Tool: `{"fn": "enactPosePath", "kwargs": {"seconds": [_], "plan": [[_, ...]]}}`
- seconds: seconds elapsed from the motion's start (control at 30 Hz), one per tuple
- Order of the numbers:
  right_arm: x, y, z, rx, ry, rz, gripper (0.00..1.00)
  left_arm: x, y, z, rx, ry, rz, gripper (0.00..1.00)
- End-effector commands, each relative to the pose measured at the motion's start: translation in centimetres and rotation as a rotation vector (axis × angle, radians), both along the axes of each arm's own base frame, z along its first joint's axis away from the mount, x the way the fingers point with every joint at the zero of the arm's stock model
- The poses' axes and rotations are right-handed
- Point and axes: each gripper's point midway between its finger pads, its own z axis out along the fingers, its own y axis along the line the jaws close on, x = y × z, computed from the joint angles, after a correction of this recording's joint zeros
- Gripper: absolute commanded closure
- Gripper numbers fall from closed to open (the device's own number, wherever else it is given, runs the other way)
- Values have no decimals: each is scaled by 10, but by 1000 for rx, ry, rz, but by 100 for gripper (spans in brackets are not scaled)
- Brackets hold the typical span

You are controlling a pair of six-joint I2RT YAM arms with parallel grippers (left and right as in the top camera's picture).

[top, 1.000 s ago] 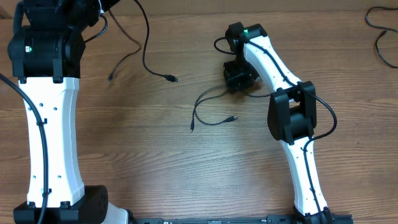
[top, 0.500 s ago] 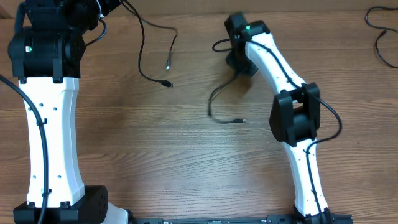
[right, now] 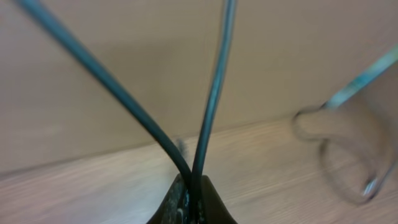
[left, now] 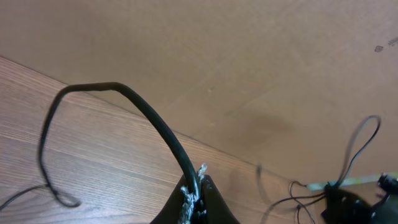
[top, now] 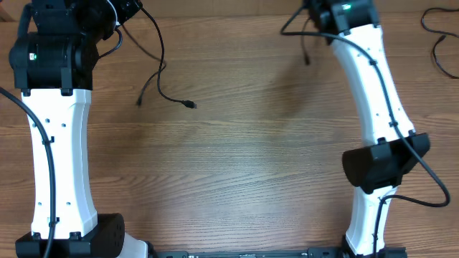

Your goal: Untangle cables

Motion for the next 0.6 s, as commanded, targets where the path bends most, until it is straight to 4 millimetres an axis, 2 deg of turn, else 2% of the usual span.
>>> {"fn": "enactPosePath", "kwargs": {"seconds": [0.0,0.07,0.23,0.47,0.57], "plan": [[7,-65,17,-227,40,-6,96,-13,-7,20,-6,-53,-55,96],[7,-96,24,-271,34,-54,96,-14,-10,20,-11,-50,-73,96],[-9,-183,40,-369,51,-220,96,-15,-10,17,-11,-39,-73,96],[-47,-277,36,-370,119,-395,96,-15,-9,14,10,-31,-73,96],[-65,-314,30,-296,101,-466,96,-16,-9,14,30,-37,-83,96]]}}
